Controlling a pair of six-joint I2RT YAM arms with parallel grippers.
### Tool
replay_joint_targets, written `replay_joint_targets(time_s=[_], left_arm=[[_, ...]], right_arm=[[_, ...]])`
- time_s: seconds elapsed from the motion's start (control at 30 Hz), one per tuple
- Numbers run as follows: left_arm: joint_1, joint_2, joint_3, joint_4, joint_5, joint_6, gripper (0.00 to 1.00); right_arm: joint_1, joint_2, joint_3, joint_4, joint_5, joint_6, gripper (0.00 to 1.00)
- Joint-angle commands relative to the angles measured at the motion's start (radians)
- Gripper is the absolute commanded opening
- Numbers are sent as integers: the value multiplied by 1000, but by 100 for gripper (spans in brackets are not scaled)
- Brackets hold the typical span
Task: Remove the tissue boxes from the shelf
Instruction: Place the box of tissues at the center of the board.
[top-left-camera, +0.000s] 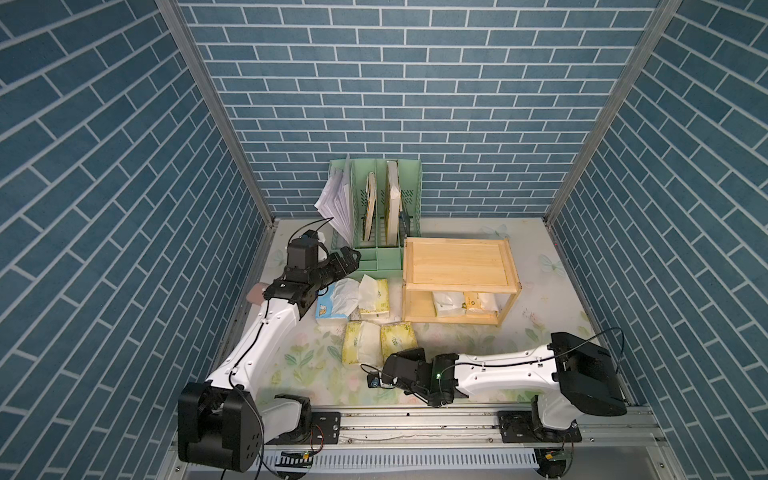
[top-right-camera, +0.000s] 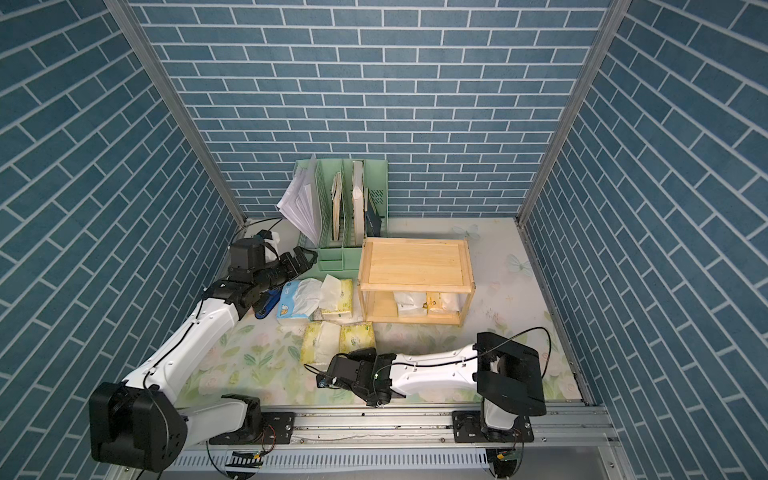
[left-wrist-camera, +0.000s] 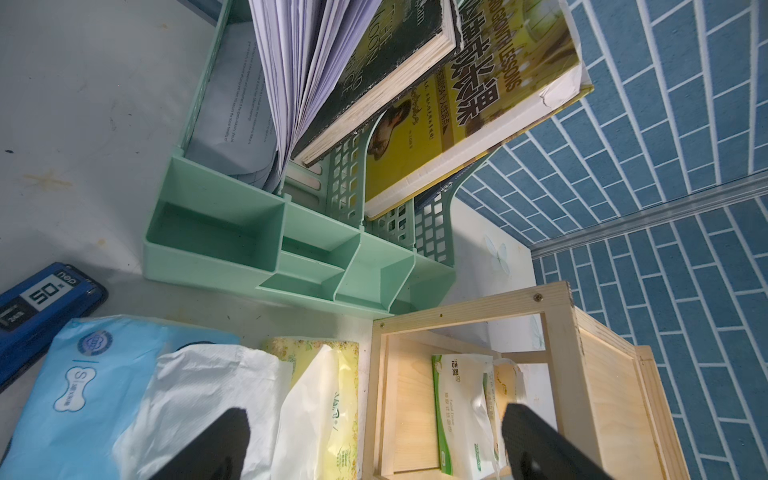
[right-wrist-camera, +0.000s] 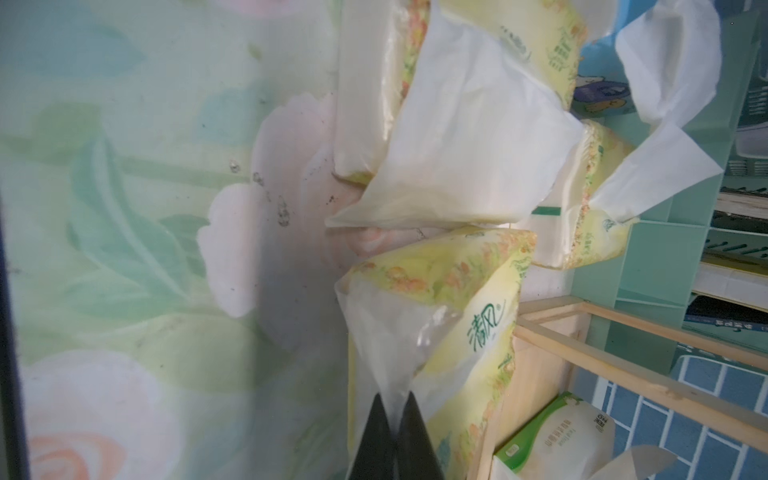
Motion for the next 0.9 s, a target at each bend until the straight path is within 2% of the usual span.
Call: replay_joint_targets(time_s=[0.0,0.07,0.23,0.43,0.53,0.73,0.87], left_arm=[[10,-5,5,-8,7,19,100],[10,-6,7,-10,7,20,100],[12,-4,10,-11,7,20,100],[14,1,14,-12,7,23,100],[18,0,14,-13,3,24,100],[21,-33,-14,24,-44,16,100],[23,-65,-17,3,-121,35,100]], right_arm=[[5,31,39,-4,-14,58,7],[5,36,49,-8,-31,71,22],[6,16,61,-30,-92,94,47],[-8,-100,24,-79,-210,95,69],[-9,-180,-11,-82,-227,84,80],[-65,-317,-118,-96,-162,31,84],[-129,-357,-209,-109,19,-51,84]])
